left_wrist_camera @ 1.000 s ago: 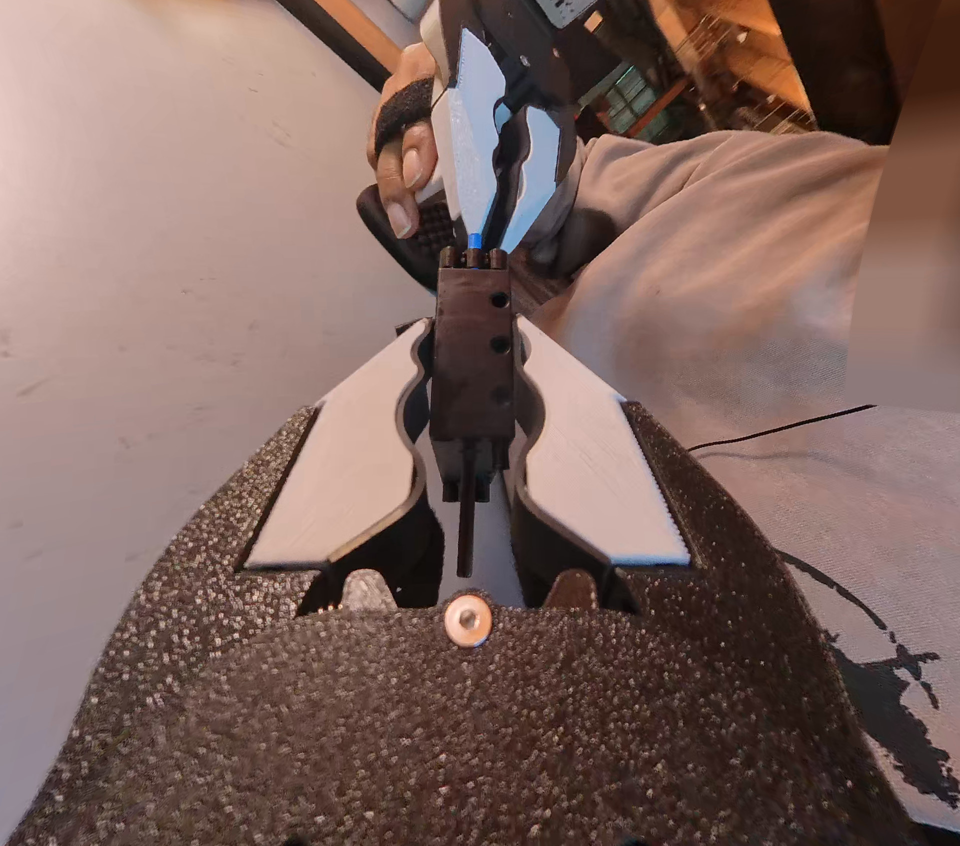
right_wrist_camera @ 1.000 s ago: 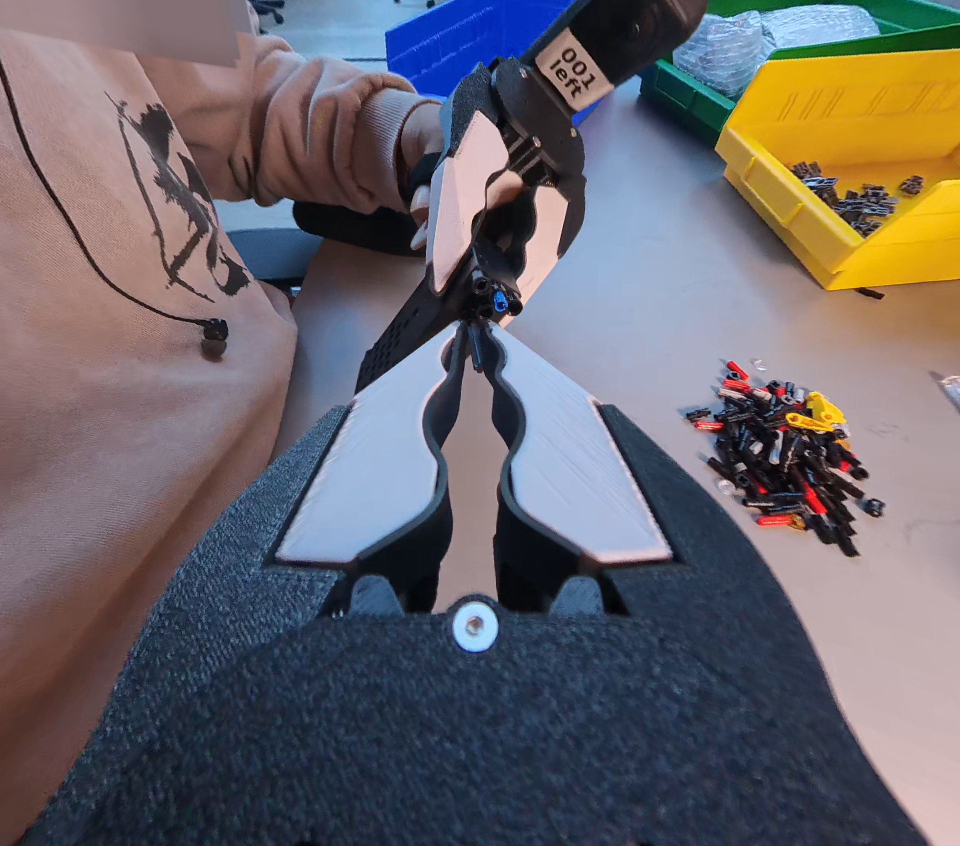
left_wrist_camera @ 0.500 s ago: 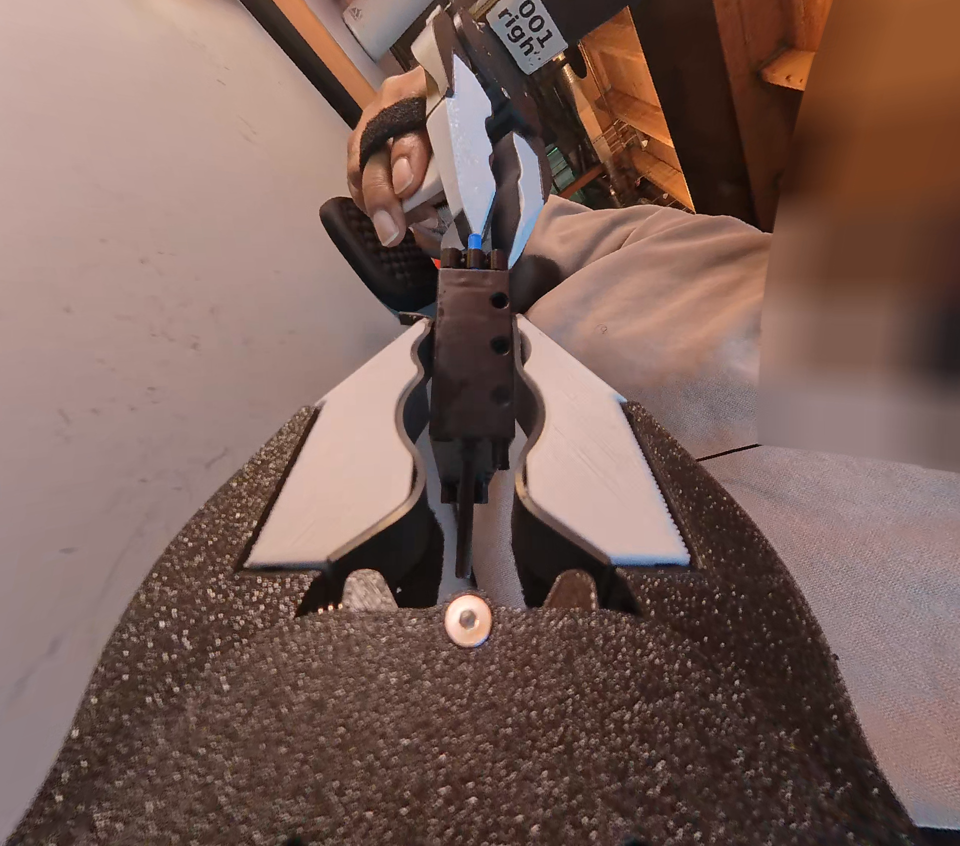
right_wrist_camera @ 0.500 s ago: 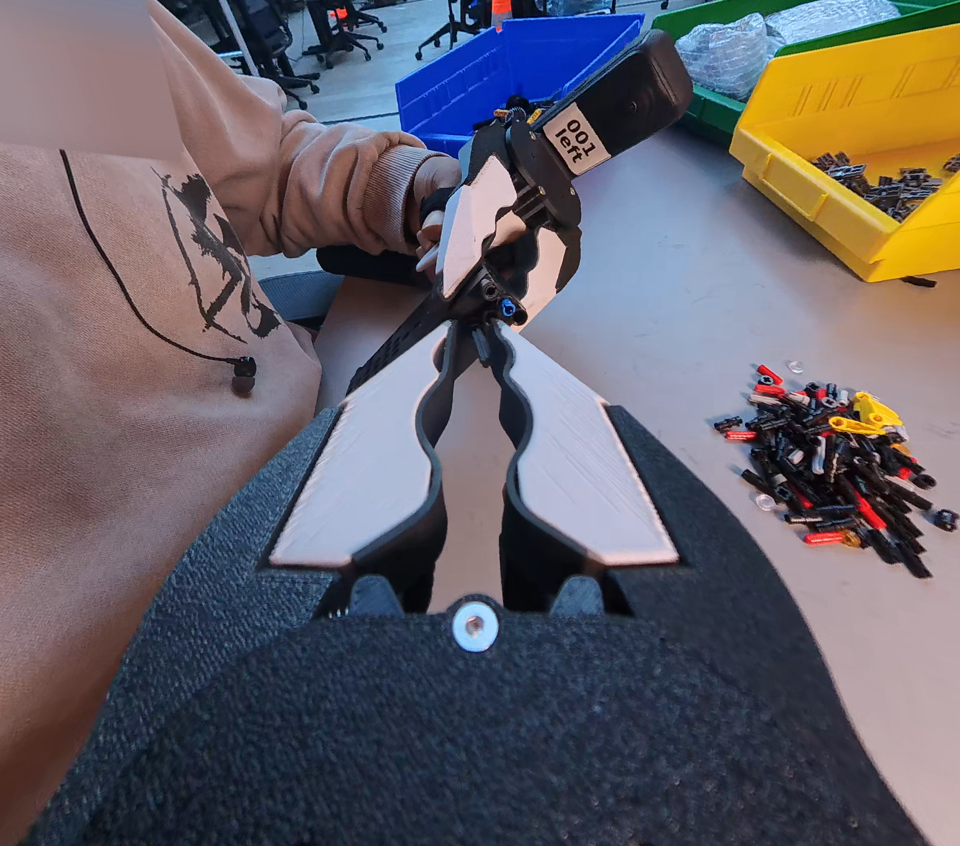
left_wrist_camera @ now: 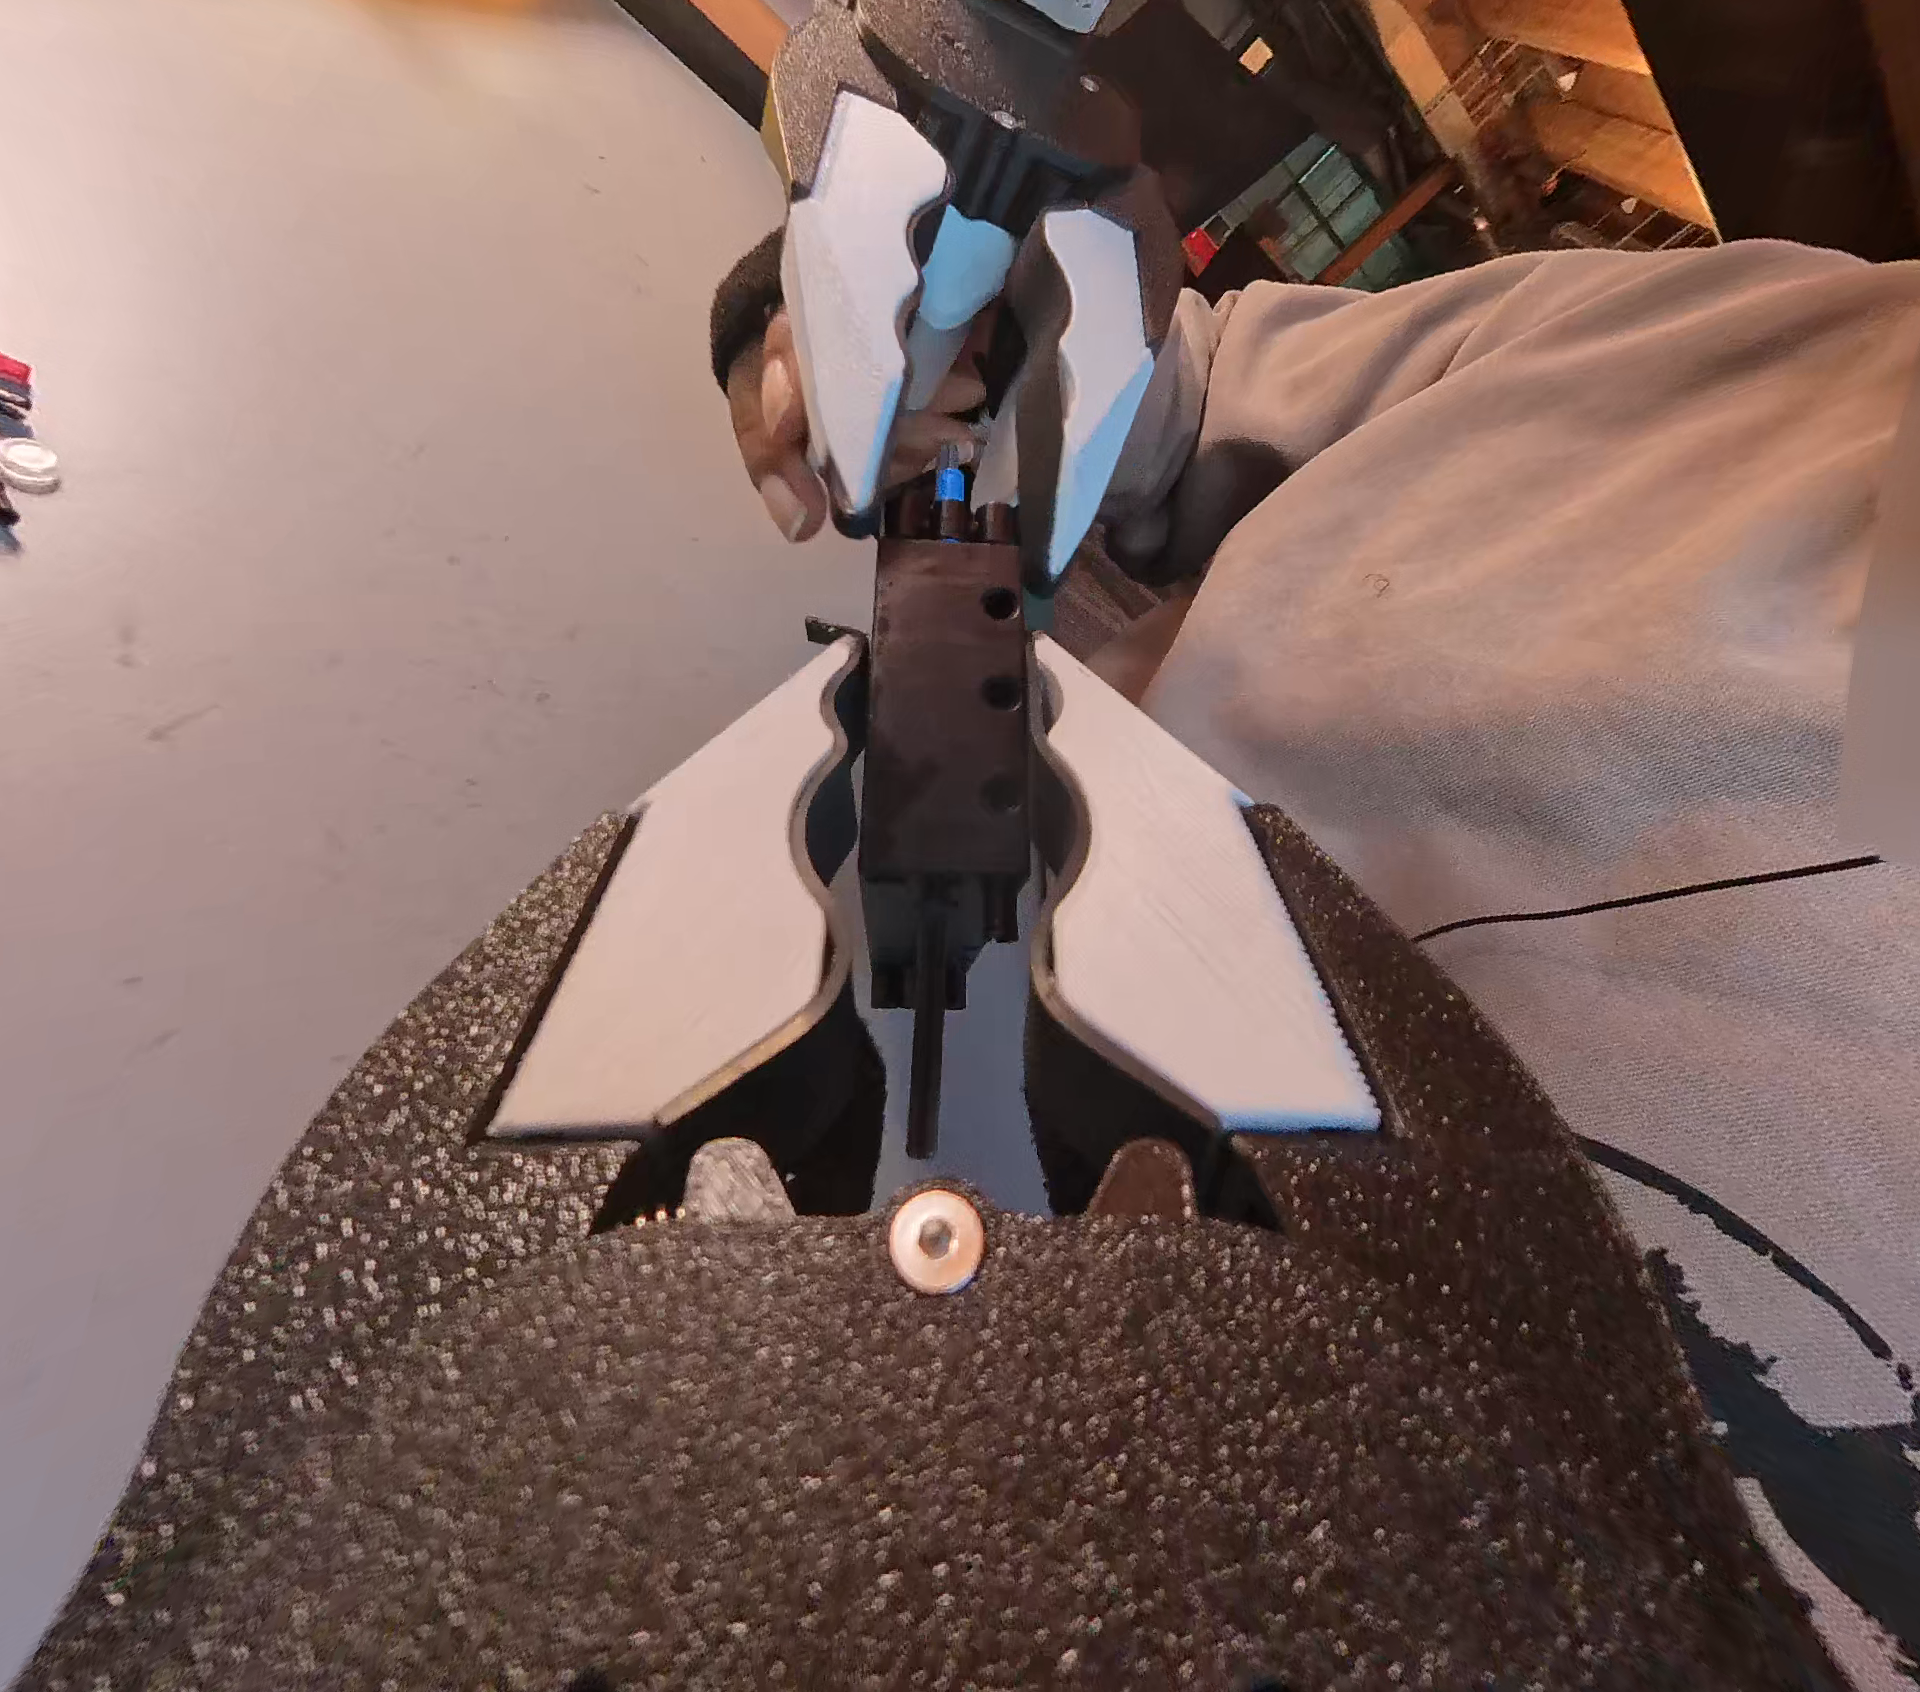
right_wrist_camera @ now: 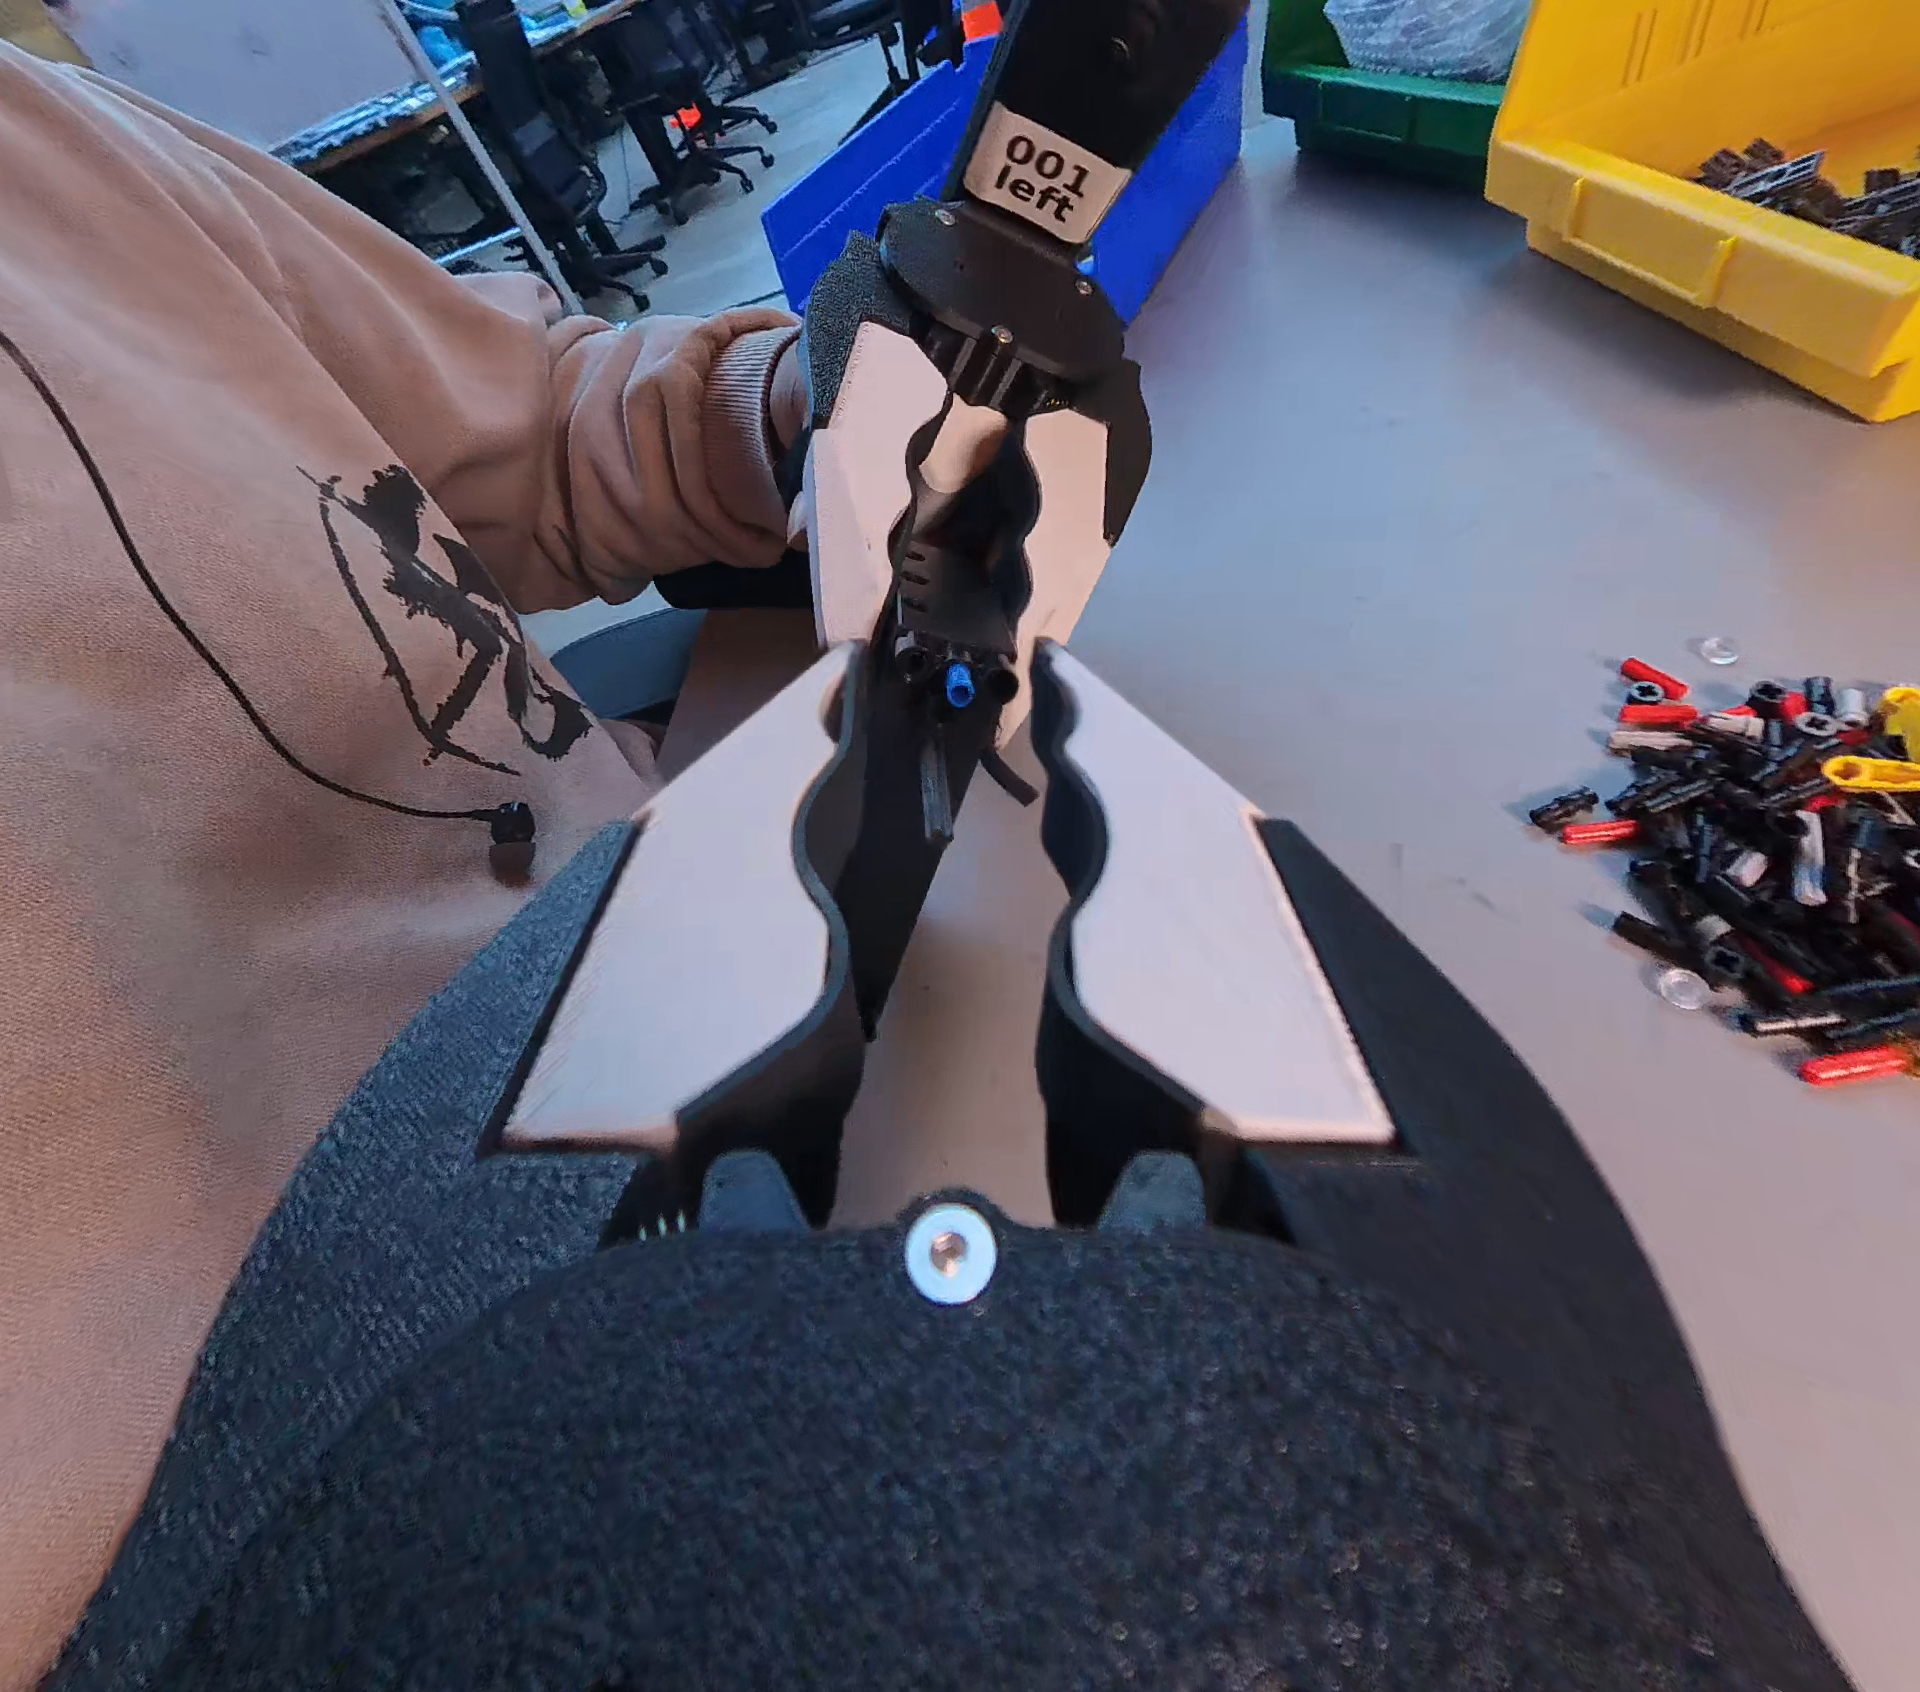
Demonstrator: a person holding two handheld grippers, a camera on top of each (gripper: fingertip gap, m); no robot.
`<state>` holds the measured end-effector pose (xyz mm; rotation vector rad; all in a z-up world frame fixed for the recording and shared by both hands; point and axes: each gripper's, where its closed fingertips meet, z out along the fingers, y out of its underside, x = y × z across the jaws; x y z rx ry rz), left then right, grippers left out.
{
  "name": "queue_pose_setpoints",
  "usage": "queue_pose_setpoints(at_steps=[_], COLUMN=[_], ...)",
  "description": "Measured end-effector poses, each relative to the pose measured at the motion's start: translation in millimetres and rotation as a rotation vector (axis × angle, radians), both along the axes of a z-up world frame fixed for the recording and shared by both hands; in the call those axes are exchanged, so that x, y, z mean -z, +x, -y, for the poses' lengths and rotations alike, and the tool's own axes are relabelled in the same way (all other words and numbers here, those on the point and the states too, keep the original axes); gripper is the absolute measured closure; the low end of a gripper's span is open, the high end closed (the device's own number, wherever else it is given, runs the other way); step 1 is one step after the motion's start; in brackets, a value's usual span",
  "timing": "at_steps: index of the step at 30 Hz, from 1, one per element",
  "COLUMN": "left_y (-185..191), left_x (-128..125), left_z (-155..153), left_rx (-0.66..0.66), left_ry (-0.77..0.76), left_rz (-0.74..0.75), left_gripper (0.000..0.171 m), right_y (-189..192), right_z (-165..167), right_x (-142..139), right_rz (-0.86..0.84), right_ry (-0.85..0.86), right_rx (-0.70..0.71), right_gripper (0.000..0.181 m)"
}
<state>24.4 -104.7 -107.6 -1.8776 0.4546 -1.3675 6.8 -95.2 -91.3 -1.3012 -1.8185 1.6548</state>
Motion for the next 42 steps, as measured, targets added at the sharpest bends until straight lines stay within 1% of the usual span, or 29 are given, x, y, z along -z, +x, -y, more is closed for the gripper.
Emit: queue_pose_setpoints(at_steps=[1,8,11,15,17,18,19,23,27,30,32,34,35,37,39,42], left_y=[0,-6,-8,-9,-7,-6,-6,-6,-3,1,8,10,10,9,10,10], left_x=[0,3,6,10,12,12,13,14,14,22,31,38,37,32,31,27], left_z=[0,-1,0,-1,-1,-1,-1,-2,-3,-1,1,0,1,3,5,8], left_rx=[-0.004,-0.030,-0.033,-0.037,-0.028,-0.023,-0.024,-0.038,-0.034,-0.006,0.025,0.029,0.033,0.042,0.067,0.083], left_ry=[0.008,0.049,0.068,0.078,0.078,0.079,0.078,0.082,0.079,0.097,0.107,0.109,0.085,0.061,0.017,0.013], left_rz=[-0.007,-0.047,-0.096,-0.134,-0.138,-0.140,-0.148,-0.158,-0.161,-0.240,-0.316,-0.356,-0.335,-0.266,-0.217,-0.181], left_gripper=[0.144,0.144,0.144,0.144,0.144,0.144,0.144,0.144,0.144,0.142,0.136,0.136,0.139,0.143,0.143,0.144], right_y=[-1,-1,4,11,12,12,12,12,12,10,12,12,13,13,14,15], right_z=[0,0,-2,-4,0,2,2,1,2,0,4,4,4,7,5,6], right_x=[0,3,9,21,26,27,29,33,46,52,56,59,60,53,51,43], right_rz=[-0.003,0.003,0.010,0.043,0.047,0.045,0.043,0.056,0.079,0.080,0.088,0.092,0.090,0.081,0.062,0.004], right_ry=[0.000,-0.040,-0.003,0.167,0.248,0.279,0.318,0.417,0.601,0.755,0.830,0.885,0.888,0.826,0.846,0.856], right_rx=[-0.001,-0.005,-0.016,-0.031,-0.049,-0.057,-0.061,-0.092,-0.140,-0.170,-0.218,-0.249,-0.260,-0.253,-0.253,-0.230], right_gripper=[0.156,0.158,0.159,0.160,0.168,0.174,0.176,0.175,0.176,0.179,0.180,0.180,0.180,0.180,0.180,0.180])
